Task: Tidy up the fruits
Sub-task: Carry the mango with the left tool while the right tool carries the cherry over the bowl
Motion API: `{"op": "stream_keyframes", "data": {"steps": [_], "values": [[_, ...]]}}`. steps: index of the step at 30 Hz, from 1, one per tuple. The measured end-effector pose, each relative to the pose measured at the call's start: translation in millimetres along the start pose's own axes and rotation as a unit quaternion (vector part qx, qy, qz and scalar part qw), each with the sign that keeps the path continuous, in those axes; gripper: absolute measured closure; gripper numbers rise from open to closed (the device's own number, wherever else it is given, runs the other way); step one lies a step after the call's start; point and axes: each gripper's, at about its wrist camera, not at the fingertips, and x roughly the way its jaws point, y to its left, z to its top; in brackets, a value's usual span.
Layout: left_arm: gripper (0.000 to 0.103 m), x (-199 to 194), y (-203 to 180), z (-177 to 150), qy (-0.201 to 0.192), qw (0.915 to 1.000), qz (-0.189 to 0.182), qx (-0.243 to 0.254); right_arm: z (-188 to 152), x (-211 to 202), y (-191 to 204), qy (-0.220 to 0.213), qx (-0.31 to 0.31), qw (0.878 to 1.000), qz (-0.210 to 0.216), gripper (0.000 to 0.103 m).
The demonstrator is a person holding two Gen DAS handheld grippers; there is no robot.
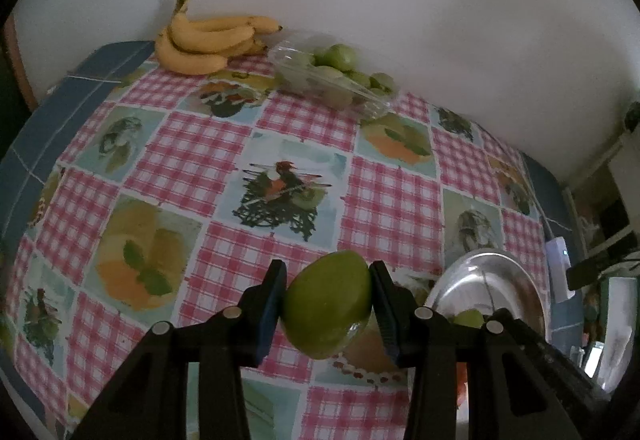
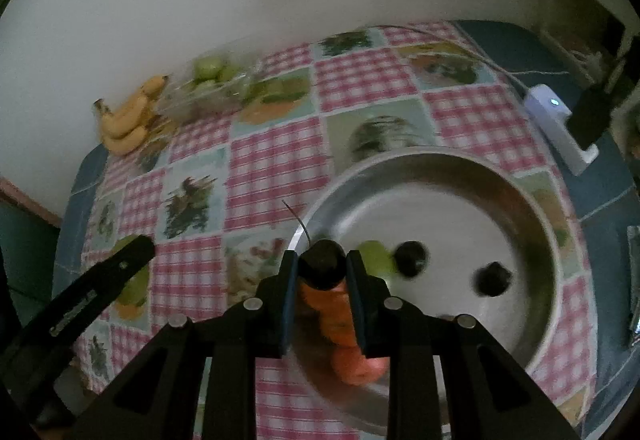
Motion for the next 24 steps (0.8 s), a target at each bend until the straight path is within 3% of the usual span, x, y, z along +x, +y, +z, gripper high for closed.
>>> {"op": "stream_keyframes", "data": {"steps": [14, 24], "values": [[0.058, 4.7, -42.6, -15.9, 0.019, 0.9981, -0.014, 0.058, 3.5, -3.3, -62.8, 0.002, 0.069, 0.997, -0.027, 0.077], [0.058, 10.1, -88.9, -43.2, 0.051, 0.9895, -0.045, 0.127, 2.7, -9.2, -89.1, -0.004, 0.101, 0.994, -0.034, 0.077]]}}
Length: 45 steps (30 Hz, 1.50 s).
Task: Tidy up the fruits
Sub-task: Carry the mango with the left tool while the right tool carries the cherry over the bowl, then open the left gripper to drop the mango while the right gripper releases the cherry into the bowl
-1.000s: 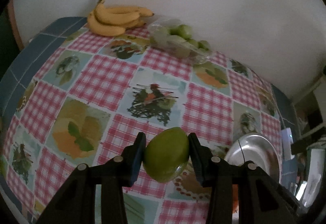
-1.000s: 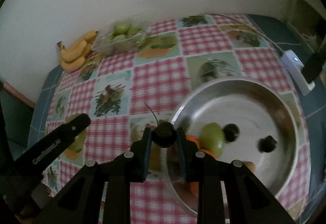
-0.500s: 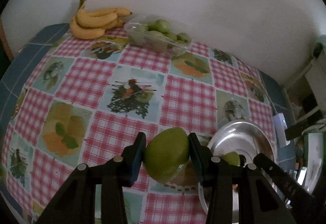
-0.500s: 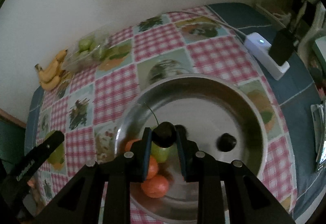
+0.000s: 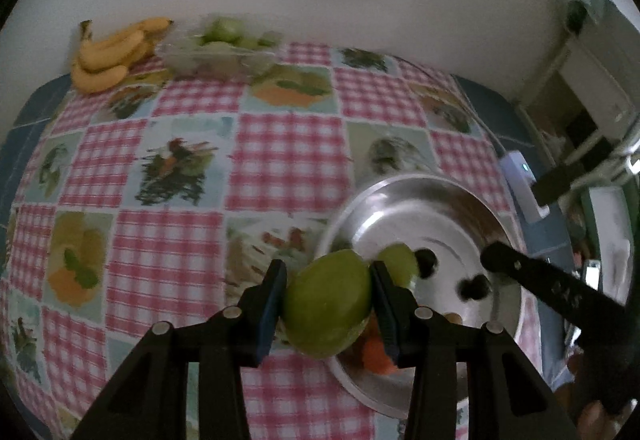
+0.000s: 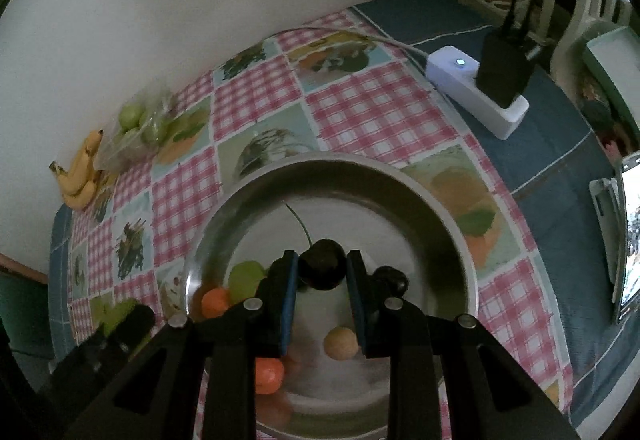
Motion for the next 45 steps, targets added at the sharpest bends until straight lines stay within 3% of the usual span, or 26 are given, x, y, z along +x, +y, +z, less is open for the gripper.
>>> {"op": "stream_keyframes", "data": {"steps": [11, 22, 33, 45], "values": [[0.058, 1.8, -57.6, -20.7, 0.013, 0.9969, -0.021, 0.074, 1.6, -10.6, -10.9, -0.001, -0.004, 1.0, 0.018, 0.077], [0.058, 20.1, -84.9, -39.7, 0.048, 0.9939, -0.031, 0.094, -2.3, 0.1, -20.5, 0.021, -0.018, 0.999, 0.017, 0.076], [0.058, 35.7, -86.0, -45.7, 0.08, 0.9942, -0.04, 0.06, -6.5, 13.4, -19.5, 0.048, -0.034, 0.998, 0.024, 0.076], [0.057, 32.5, -79.2, -45.1, 0.08, 0.9949, -0.055, 0.029, -11.2, 23.8, -15.9, 0.071, -0.044, 0.996, 0.023, 0.076]]}}
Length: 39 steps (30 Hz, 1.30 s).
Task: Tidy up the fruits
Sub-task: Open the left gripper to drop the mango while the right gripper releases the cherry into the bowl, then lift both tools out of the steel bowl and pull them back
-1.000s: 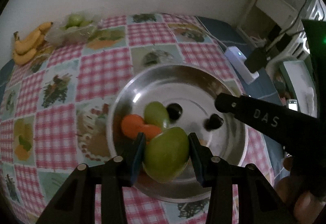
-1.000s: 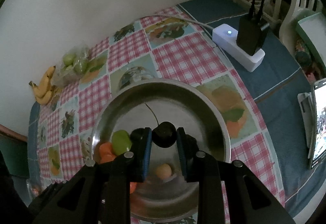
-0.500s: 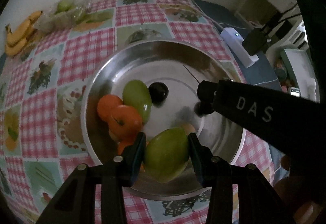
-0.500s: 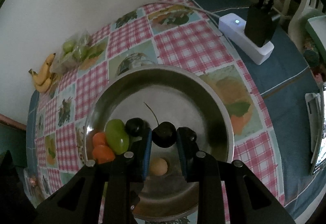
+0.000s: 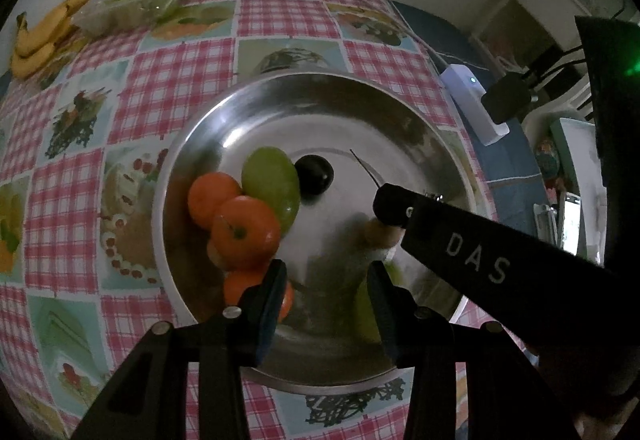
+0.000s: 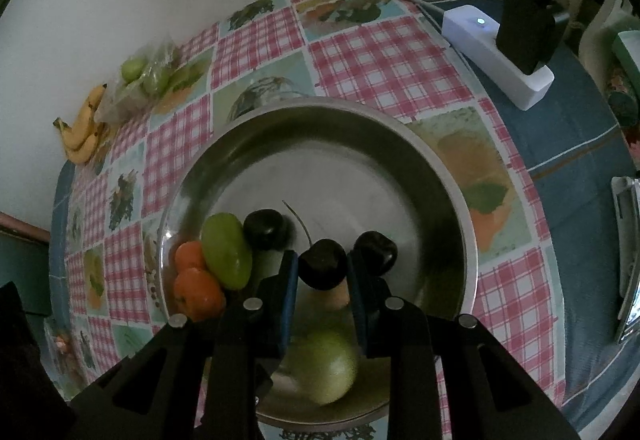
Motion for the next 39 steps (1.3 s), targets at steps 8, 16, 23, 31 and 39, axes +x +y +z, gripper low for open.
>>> {"op": "stream_keyframes", "data": {"steps": [8, 16, 23, 31, 39], "values": [[0.057, -9.0, 2.2, 4.9, -0.011, 0.9999, -0.011, -0.007, 1.5, -0.3, -1.0, 0.0, 0.002, 1.0, 0.001, 0.075], [0.057, -23.5, 10.8, 10.3, -0.023, 0.9992, -0.026, -0.021, 2.9, -5.2, 0.2, -0.01, -0.002, 1.0, 0.001, 0.062], [0.056, -34.1, 27.7, 18.0, -0.042, 0.9987, 0.008, -0.028, 4.8, -8.2, -1.7, -0.019, 0.009, 1.0, 0.012, 0.048], [0.053, -34.4, 61.9, 25.6, -0.052, 0.9957, 0.045, -0.061, 4.5, -6.1, 3.0, -0.017, 0.001, 1.0, 0.005, 0.048], [0.025, -38.5, 96.5, 32.2, -0.062, 0.9889, 0.104, -0.087, 4.7, -4.5, 13.9, -0.014, -0.023, 1.0, 0.0, 0.048]]}}
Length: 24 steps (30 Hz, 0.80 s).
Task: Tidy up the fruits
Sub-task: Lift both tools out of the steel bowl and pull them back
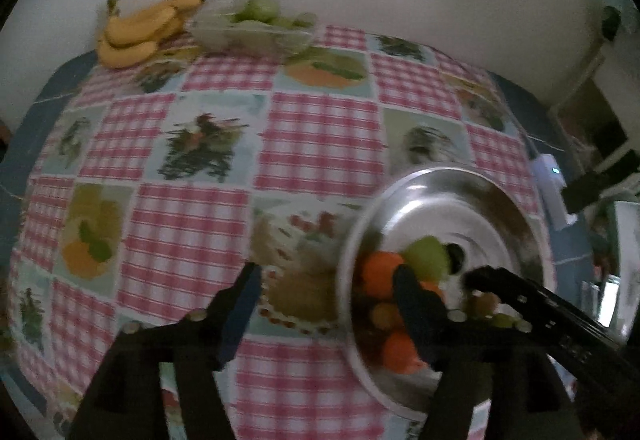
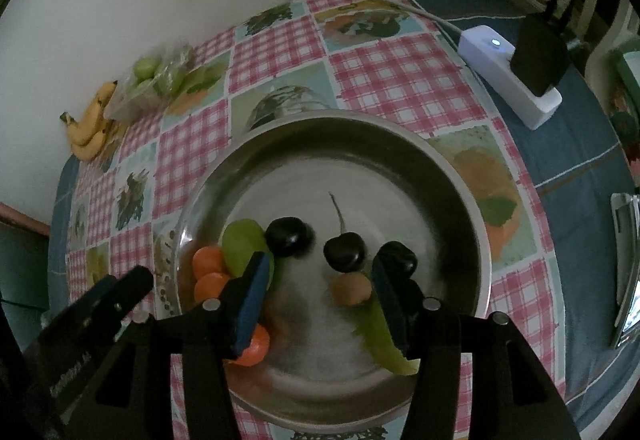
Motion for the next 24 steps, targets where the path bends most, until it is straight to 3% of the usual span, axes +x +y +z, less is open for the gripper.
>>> {"op": "stream_keyframes", "data": {"steps": [4, 7, 8, 13, 15, 17, 24], "values": [[0.009, 3.2, 13.4, 2.6, -0.001, 0.9997, 0.016, -0.016, 0.0, 1.2, 5.2, 0.001, -0.01, 1.0, -0.004, 0.048], [0.0, 3.7, 18.5, 3.4, -0.007, 0.9995, 0.027, -0.017, -0.6, 3.3, 8.5, 0.002, -0.018, 1.0, -0.004, 0.024], [0.0, 4.0, 18.9, 3.7, -0.009, 0.9994, 0.031, -0.015, -0.7, 4.1, 9.6, 0.002, -0.021, 1.0, -0.004, 0.019], [0.0, 7.5, 23.9, 3.7, -0.011, 0.9988, 0.045, -0.017, -1.2, 5.7, 13.8, -0.002, -0.03, 1.0, -0.006, 0.019], [0.0, 8.3, 26.7, 3.3, -0.014, 0.9985, 0.048, -0.021, -0.9, 6.2, 16.0, -0.004, -0.037, 0.999, -0.009, 0.008], [0.0, 9.1, 30.5, 2.8, -0.019, 0.9979, 0.056, -0.026, -1.3, 5.7, 19.7, -0.011, -0.045, 0.999, -0.01, 0.004], [0.0, 11.4, 47.1, 2.8, -0.032, 0.9967, 0.066, -0.036, -5.1, 3.9, 30.6, -0.022, -0.062, 0.998, -0.01, 0.003]]}}
